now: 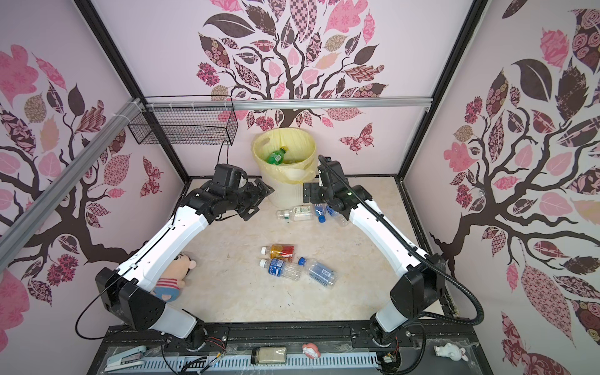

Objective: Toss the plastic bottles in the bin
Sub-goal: 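Lower both empty grippers toward the clear bottles in front of the bin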

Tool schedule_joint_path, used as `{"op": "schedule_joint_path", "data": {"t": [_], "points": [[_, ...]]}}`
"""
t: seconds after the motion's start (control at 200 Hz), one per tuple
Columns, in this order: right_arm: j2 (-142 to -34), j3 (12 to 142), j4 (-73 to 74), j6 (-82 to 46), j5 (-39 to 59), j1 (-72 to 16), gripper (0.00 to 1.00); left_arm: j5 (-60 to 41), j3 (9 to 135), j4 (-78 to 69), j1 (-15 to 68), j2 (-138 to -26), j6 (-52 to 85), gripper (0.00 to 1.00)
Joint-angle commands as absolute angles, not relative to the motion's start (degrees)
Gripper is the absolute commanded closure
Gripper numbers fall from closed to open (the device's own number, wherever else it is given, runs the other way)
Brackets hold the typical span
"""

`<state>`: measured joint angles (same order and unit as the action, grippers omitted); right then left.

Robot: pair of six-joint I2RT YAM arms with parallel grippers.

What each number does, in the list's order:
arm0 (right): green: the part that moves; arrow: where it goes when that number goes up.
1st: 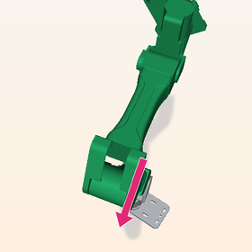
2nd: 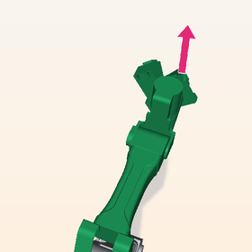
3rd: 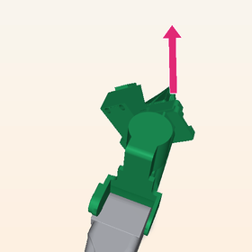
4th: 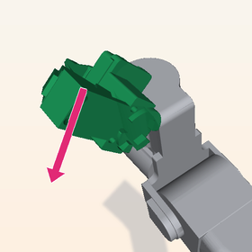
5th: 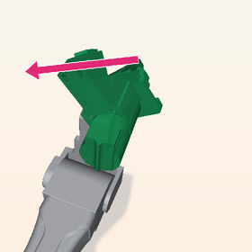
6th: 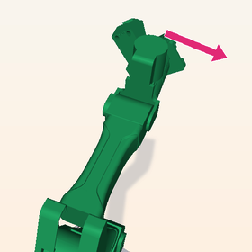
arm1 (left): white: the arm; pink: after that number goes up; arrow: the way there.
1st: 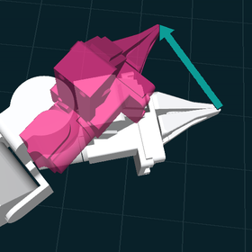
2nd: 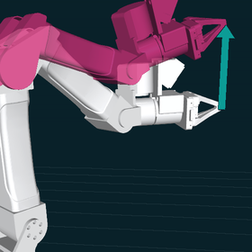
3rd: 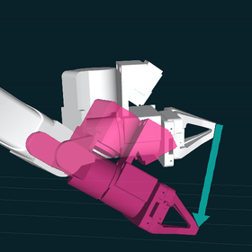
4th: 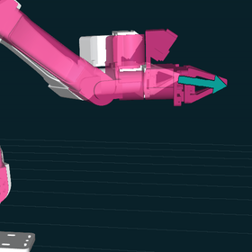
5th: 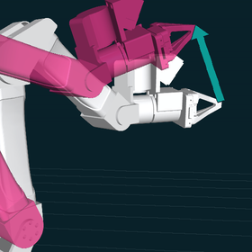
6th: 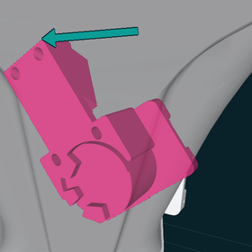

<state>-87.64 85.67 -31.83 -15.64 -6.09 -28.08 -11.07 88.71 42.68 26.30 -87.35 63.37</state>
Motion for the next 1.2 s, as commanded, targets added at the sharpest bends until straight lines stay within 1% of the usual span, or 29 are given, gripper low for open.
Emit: {"op": "schedule_joint_path", "data": {"t": [0.0,0.23,0.41,0.51,0.775,1.195], "points": [[-81.46,78.27,-31.6,-14.5,-4.56,-28.82,0.0,-13.42,84.91,40.64,26.59,-85.61,64.14,0.03],[-72.62,62.06,-33.24,-14.72,-5.41,-30.58,0.0,-15.28,80.67,39.11,26.75,-84.24,65.14,0.03],[-70.71,54.38,-34.27,-15.64,-5.52,-34.11,0.0,-16.32,78.78,38.3,26.8,-84.27,65.78,0.03],[-70.92,52.08,-34.91,-16.67,-5.65,-36.77,0.0,-16.79,77.58,38.03,26.85,-83.96,66.01,0.03],[-69.05,46.14,-35.25,-19.91,-2.25,-37.08,0.0,-17.73,76.09,35.69,26.89,-84.31,67.53,0.03],[-68.22,44.55,-36.83,-21.54,0.0,-40.64,0.01,-18.55,76.99,33.97,27.09,-86.39,67.97,0.03]]}}
